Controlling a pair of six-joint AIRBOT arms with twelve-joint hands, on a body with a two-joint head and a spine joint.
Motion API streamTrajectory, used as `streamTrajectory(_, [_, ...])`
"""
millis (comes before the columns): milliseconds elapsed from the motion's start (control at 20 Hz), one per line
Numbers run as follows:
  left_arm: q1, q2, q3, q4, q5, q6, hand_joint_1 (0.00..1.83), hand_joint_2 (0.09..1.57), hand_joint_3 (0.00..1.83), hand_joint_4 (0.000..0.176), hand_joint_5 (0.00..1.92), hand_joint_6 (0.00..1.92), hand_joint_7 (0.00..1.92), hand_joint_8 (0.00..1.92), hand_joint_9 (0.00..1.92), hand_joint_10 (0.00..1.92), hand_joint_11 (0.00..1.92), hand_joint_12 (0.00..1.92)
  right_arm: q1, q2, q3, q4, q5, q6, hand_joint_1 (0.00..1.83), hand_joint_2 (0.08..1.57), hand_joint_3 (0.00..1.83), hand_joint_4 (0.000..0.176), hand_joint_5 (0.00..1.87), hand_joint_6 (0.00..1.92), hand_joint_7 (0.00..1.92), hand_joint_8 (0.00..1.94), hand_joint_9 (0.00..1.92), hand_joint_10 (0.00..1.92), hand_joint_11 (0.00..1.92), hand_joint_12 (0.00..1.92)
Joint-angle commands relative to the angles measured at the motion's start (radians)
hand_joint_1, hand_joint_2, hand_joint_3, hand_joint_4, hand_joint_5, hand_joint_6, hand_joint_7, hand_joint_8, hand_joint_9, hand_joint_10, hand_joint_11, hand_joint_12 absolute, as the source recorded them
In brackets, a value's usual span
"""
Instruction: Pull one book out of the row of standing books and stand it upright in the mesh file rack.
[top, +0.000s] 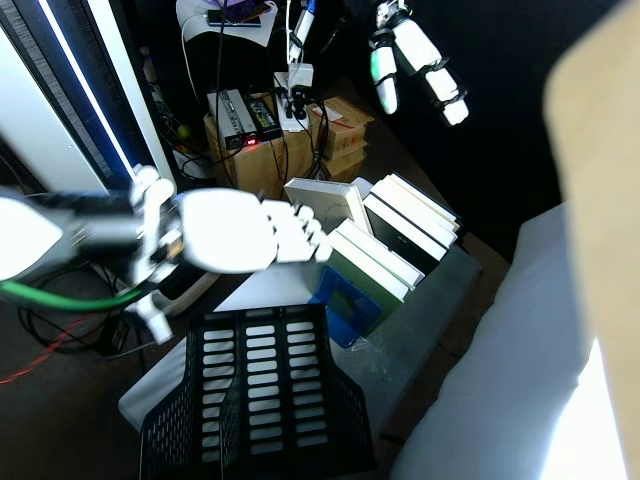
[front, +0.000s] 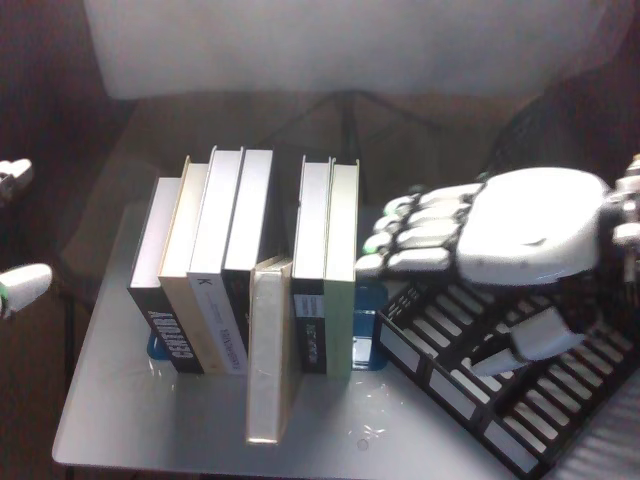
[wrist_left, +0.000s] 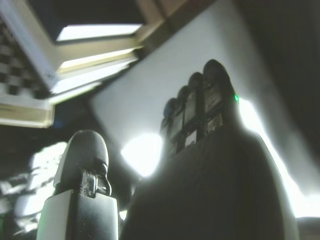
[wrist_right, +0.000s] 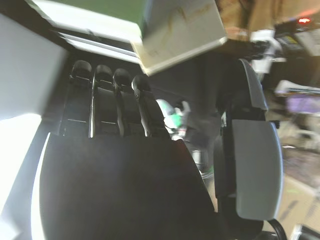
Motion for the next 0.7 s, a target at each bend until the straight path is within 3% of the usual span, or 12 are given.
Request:
streamTrajectory(0, [0.007, 0.000, 0.006, -0.032, -0.118, -0.004, 0.42, 1.33, 0.00, 0.018, 0.03, 0.00, 0.00, 0.00, 0.00, 0.00, 0.00, 0.00, 0.030, -0.004, 0.005, -0.042, 0.043, 0.047, 0.69, 1.04, 0.00, 0.000, 0.00, 0.00, 0.00, 0.00, 0.00, 0.00, 0.00, 0.00])
streamTrajectory(50, [0.017, -0.001, 0.007, -0.049, -0.118, -0.005, 0.42, 1.34, 0.00, 0.014, 0.03, 0.00, 0.00, 0.00, 0.00, 0.00, 0.00, 0.00, 0.040, -0.020, 0.008, -0.087, 0.042, 0.075, 0.59, 1.08, 0.00, 0.000, 0.00, 0.00, 0.00, 0.00, 0.00, 0.00, 0.00, 0.00])
streamTrajectory(150, [0.035, -0.003, 0.007, -0.076, -0.126, -0.011, 0.47, 1.34, 0.00, 0.021, 0.04, 0.01, 0.00, 0.00, 0.00, 0.00, 0.00, 0.00, 0.060, -0.048, 0.011, -0.179, 0.042, 0.129, 0.63, 1.06, 0.00, 0.000, 0.00, 0.00, 0.00, 0.00, 0.00, 0.00, 0.00, 0.00])
streamTrajectory(250, [0.049, -0.004, 0.002, -0.097, -0.137, -0.013, 0.50, 1.34, 0.00, 0.026, 0.05, 0.01, 0.00, 0.00, 0.00, 0.00, 0.00, 0.00, 0.072, -0.076, 0.011, -0.212, 0.043, 0.132, 0.61, 1.05, 0.00, 0.000, 0.00, 0.00, 0.00, 0.00, 0.00, 0.00, 0.00, 0.00])
streamTrajectory(350, [0.069, -0.005, -0.004, -0.119, -0.153, -0.019, 0.51, 1.33, 0.00, 0.043, 0.06, 0.01, 0.00, 0.00, 0.00, 0.00, 0.00, 0.00, 0.087, -0.111, 0.017, -0.232, 0.043, 0.126, 0.63, 1.02, 0.00, 0.000, 0.00, 0.00, 0.00, 0.00, 0.00, 0.00, 0.00, 0.00])
streamTrajectory(450, [0.085, -0.006, -0.010, -0.132, -0.158, -0.020, 0.50, 1.33, 0.00, 0.047, 0.05, 0.01, 0.00, 0.00, 0.00, 0.00, 0.00, 0.00, 0.092, -0.141, 0.022, -0.262, 0.038, 0.120, 0.64, 1.01, 0.00, 0.000, 0.00, 0.00, 0.00, 0.00, 0.00, 0.00, 0.00, 0.00])
streamTrajectory(500, [0.092, -0.006, -0.013, -0.138, -0.156, -0.016, 0.51, 1.32, 0.00, 0.039, 0.06, 0.01, 0.00, 0.00, 0.00, 0.00, 0.00, 0.00, 0.092, -0.156, 0.023, -0.274, 0.027, 0.110, 0.63, 1.00, 0.00, 0.000, 0.00, 0.00, 0.00, 0.00, 0.00, 0.00, 0.00, 0.00])
streamTrajectory(550, [0.099, -0.008, -0.015, -0.146, -0.156, -0.015, 0.55, 1.33, 0.00, 0.027, 0.09, 0.02, 0.00, 0.00, 0.00, 0.00, 0.00, 0.00, 0.092, -0.169, 0.023, -0.285, 0.016, 0.100, 0.58, 1.06, 0.01, 0.018, 0.00, 0.00, 0.00, 0.00, 0.00, 0.00, 0.00, 0.00])
streamTrajectory(600, [0.104, -0.010, -0.018, -0.152, -0.157, -0.016, 0.55, 1.33, 0.00, 0.027, 0.09, 0.02, 0.00, 0.00, 0.00, 0.00, 0.00, 0.00, 0.092, -0.184, 0.024, -0.288, 0.008, 0.086, 0.58, 1.06, 0.01, 0.018, 0.00, 0.00, 0.00, 0.00, 0.00, 0.00, 0.00, 0.00])
streamTrajectory(650, [0.111, -0.011, -0.021, -0.159, -0.159, -0.016, 0.56, 1.33, 0.00, 0.035, 0.10, 0.02, 0.00, 0.00, 0.00, 0.00, 0.00, 0.00, 0.096, -0.200, 0.025, -0.288, -0.007, 0.061, 0.56, 1.05, 0.00, 0.042, 0.00, 0.00, 0.00, 0.00, 0.00, 0.00, 0.00, 0.00])
